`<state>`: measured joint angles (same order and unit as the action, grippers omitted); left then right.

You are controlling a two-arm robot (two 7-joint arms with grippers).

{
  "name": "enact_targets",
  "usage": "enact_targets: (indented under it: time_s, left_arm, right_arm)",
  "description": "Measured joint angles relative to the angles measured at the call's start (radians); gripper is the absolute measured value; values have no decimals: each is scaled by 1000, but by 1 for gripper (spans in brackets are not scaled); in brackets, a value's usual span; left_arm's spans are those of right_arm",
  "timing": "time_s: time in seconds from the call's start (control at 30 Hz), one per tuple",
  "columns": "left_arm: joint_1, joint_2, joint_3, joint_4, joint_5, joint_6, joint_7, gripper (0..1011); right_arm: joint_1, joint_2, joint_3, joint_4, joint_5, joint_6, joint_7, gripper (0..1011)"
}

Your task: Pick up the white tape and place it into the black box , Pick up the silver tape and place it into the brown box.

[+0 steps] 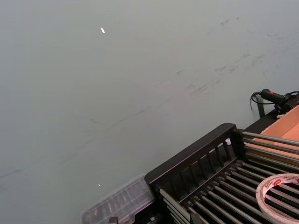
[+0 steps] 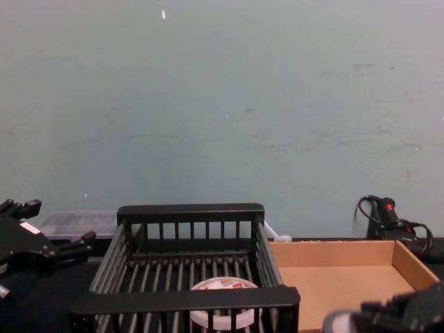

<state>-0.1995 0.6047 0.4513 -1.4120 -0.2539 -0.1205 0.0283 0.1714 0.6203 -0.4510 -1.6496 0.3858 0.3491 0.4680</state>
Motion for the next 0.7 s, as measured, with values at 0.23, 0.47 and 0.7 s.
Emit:
enact_targets:
  time_s: [0.23, 0.47, 0.7]
  left_arm:
    - [0, 0, 0, 0, 0, 0, 0, 1001]
    - [0, 0, 0, 0, 0, 0, 0, 1001]
    - [0, 0, 0, 0, 0, 0, 0, 1001]
  right_arm:
    - [37, -53, 43, 48, -1, 13, -82, 158]
    - [76, -111, 68, 116, -20, 19, -136, 158]
    - [127, -173, 83, 206, -46, 29, -176, 158]
